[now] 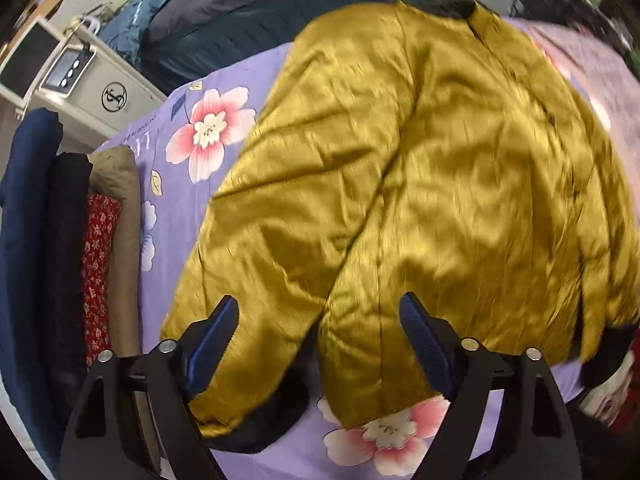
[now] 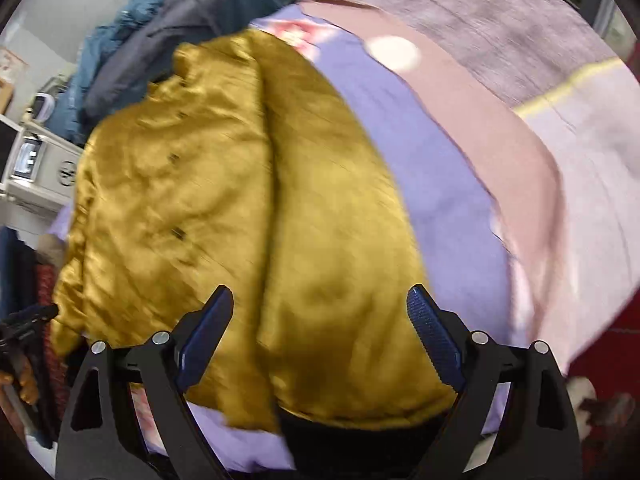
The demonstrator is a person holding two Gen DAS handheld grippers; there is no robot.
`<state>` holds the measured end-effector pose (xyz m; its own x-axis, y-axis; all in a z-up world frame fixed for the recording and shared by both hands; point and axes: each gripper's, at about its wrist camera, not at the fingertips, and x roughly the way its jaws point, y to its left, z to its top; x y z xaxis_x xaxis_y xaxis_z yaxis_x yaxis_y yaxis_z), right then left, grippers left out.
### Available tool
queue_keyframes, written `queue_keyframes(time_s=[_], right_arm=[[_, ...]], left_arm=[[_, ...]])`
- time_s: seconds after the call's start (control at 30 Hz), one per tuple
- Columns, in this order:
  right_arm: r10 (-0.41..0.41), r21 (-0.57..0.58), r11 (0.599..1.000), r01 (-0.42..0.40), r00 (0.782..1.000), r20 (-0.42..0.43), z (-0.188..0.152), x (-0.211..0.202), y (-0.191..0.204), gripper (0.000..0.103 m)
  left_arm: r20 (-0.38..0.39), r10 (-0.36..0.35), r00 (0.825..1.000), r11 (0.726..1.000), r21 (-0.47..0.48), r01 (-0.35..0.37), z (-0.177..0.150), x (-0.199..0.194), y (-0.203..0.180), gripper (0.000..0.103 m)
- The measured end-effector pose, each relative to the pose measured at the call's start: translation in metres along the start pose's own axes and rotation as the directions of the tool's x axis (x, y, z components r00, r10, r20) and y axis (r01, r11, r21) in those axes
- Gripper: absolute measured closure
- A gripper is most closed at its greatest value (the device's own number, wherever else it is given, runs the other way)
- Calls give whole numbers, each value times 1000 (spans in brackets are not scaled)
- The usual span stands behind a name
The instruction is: Fold large clothes
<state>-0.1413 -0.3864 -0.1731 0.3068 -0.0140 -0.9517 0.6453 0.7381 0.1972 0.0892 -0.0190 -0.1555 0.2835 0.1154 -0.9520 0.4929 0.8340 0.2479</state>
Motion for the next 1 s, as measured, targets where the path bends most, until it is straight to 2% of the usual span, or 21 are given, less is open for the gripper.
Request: queue_keyframes(time_s=[0.03,0.13,0.17,0.23,0.27,0.37,0.4,0.43,0.47,0.5,0.53,0.57,0.63,0.73,0.77,0.83,0.87,0.9,0.93,0.97,1.0], right_arm=[[-18,14,1000,18,1000,-4,-5,0,-10,15],[-22,82,996,24,999,-29,-8,5,-27,15],[-18,93,995,22,999,-45,-9,8,-27,15],[22,114,993,-15,998,-61,-13,7,-23,15],[39,121,992,-31,997,-63,-14,7,-19,15],[39,119,992,-31,997,-69,-16,0,-4,15],[44,116,993,-36,997,-67,-17,-3,1,15],[44,110,993,-38,997,-61,-17,-8,6,15],[40,100,994,-34,998,-57,-17,-13,12,15],[32,83,996,-28,998,-48,-17,-17,18,15],[21,63,998,-19,999,-35,-18,-23,22,15],[9,41,999,-8,1000,-19,-19,-30,26,15],[-12,14,1000,12,1000,5,-20,-38,33,15],[-41,13,999,41,999,21,-23,-46,33,15],[-57,19,998,57,998,22,-25,-48,30,15],[-64,38,997,63,998,21,-25,-47,24,15],[-68,48,997,67,998,16,-25,-46,20,15],[-75,56,996,74,997,10,-27,-45,16,15],[-80,60,995,80,997,4,-27,-42,14,15],[-84,61,995,85,996,-8,-28,-40,10,15],[-88,61,994,89,996,-18,-29,-36,9,15]], left_arm=[[9,32,999,999,4,-32,-5,-10,5,18],[39,111,993,994,-11,-111,-10,5,10,8],[35,204,978,979,-2,-204,-10,16,10,8],[63,331,941,942,43,-334,-5,33,9,8],[80,348,934,934,60,-353,-1,40,9,6],[70,410,910,901,128,-415,15,70,1,7],[61,415,908,897,141,-419,22,84,1,8],[50,411,910,898,150,-414,27,90,1,25],[28,422,906,893,155,-421,33,100,3,55],[0,434,901,892,139,-429,41,106,11,72],[-22,407,913,910,94,-403,47,105,22,93],[-36,365,930,931,26,-364,50,98,33,94],[-44,339,940,935,-99,-342,62,85,66,96],[-42,275,960,900,-340,-273,76,56,140,97],[-40,270,962,873,-412,-262,81,45,168,97],[-39,317,948,819,-493,-294,93,30,214,97],[-39,346,937,802,-506,-317,97,26,227,97],[-47,413,909,778,-500,-379,106,22,241,97],[-61,461,885,765,-478,-431,113,24,246,97],[-86,492,867,758,-447,-475,120,28,249,97],[-114,498,860,758,-424,-495,125,34,250,94]])
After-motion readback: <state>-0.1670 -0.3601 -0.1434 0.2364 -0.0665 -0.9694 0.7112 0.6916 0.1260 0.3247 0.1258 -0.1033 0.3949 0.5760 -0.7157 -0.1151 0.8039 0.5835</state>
